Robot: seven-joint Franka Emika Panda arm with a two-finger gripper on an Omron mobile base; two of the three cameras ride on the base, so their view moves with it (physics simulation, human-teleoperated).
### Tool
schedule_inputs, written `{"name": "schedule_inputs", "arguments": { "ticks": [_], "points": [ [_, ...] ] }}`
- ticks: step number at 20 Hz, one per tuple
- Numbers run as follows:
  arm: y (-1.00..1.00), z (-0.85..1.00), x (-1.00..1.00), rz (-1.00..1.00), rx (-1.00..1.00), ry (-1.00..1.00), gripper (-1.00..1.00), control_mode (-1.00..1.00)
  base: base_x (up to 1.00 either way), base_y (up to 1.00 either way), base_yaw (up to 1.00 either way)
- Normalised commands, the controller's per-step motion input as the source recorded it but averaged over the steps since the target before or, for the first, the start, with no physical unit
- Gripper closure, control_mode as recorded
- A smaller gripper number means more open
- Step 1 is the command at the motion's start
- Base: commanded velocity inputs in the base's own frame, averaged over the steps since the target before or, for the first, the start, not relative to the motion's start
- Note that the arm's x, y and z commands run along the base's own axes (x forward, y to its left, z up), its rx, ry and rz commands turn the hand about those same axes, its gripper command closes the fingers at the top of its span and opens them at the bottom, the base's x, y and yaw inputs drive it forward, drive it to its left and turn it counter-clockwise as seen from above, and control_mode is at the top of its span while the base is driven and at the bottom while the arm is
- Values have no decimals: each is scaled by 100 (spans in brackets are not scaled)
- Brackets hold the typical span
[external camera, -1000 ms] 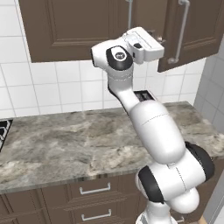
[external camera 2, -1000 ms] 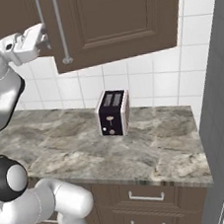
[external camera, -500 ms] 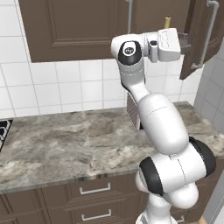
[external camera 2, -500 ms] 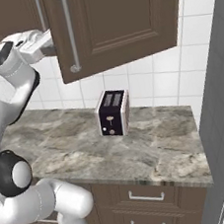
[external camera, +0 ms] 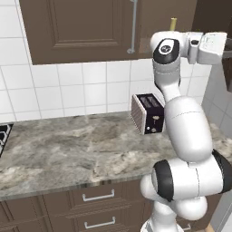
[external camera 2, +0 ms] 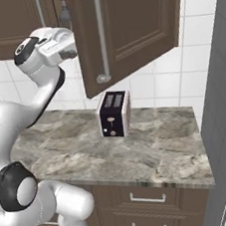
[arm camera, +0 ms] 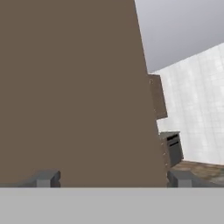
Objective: Get the candle and the liquor from the cabinet and move them to the dining counter.
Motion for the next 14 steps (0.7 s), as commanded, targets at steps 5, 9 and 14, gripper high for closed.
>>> {"name": "schedule_inputs", "arguments": {
  "ticks": [5,9,14],
  "points": [
    [-100,-2,-16,2,4,0,-100,-100,0,0,0],
    [-90,-3,0,13,4,0,-100,-100,0,0,0],
    [-69,-13,0,32,5,0,-100,-100,0,0,0]
  ]
}}
